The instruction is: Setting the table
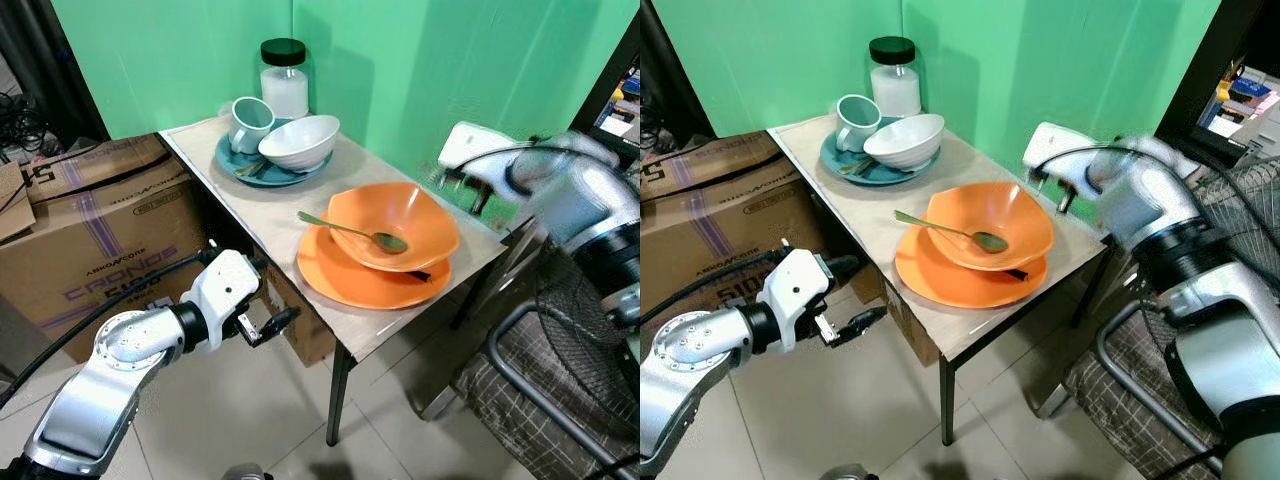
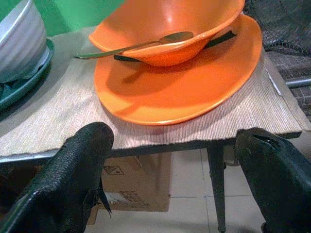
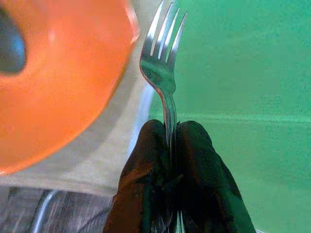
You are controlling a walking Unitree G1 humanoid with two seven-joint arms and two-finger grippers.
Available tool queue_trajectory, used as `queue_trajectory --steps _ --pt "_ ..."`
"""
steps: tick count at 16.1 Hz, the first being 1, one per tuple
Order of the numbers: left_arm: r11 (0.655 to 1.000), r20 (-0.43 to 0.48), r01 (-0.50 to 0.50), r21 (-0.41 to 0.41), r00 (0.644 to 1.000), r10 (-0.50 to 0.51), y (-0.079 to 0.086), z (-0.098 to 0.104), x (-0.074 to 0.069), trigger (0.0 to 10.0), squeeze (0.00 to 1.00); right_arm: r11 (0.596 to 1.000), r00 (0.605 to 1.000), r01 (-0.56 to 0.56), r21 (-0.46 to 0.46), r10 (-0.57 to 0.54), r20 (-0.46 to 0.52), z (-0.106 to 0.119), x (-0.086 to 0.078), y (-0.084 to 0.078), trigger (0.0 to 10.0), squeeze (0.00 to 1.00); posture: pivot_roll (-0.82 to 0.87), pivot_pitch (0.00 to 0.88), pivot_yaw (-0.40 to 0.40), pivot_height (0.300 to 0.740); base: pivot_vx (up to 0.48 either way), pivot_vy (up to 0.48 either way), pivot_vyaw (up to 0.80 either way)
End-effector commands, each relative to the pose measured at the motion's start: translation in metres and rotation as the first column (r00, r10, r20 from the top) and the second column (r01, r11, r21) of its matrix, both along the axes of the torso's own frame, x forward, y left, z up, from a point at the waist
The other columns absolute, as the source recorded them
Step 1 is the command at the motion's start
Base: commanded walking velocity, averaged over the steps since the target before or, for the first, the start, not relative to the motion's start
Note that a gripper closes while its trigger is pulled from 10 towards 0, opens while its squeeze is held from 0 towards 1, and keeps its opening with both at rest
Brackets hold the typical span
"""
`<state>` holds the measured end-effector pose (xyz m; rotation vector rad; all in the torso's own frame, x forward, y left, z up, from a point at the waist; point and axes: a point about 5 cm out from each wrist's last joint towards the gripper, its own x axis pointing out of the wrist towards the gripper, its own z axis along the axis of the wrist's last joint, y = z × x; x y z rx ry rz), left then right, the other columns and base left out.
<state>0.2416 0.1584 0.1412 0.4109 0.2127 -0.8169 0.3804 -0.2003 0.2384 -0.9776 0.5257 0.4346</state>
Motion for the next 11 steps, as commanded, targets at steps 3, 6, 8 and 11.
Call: queue_trajectory --steps 3,6,8,11 --pt "0.99 0.096 -0.093 -0.11 0.99 0.104 -0.006 0.014 0.009 10.0 0.0 0.846 0.984 -0.108 0.522 0.018 0.175 0.018 -0.016 0.02 0.0 0.0 0.1 0.0 -0.021 0.74 0.0 0.0 0.0" --pt "0.93 0.197 -0.257 -0.263 0.929 0.312 -0.022 0.036 0.025 10.0 0.0 0.597 0.952 -0.173 0.783 -0.102 0.289 0.006 -0.068 0.036 0.0 0.0 0.07 0.0 0.012 0.74 0.0 0.0 0.0" --pt "0.912 0.209 -0.311 -0.268 0.905 0.37 -0.026 0.033 0.024 10.0 0.0 0.515 0.926 -0.182 0.838 -0.196 0.322 -0.004 -0.101 0.044 10.0 0.0 0.05 0.0 0.026 0.74 0.0 0.0 0.0" --pt "0.898 0.191 -0.347 -0.27 0.895 0.403 -0.023 0.028 0.02 10.0 0.0 0.472 0.905 -0.15 0.869 -0.288 0.312 -0.014 -0.119 0.045 10.0 0.0 0.04 0.0 0.038 0.74 0.0 0.0 0.0"
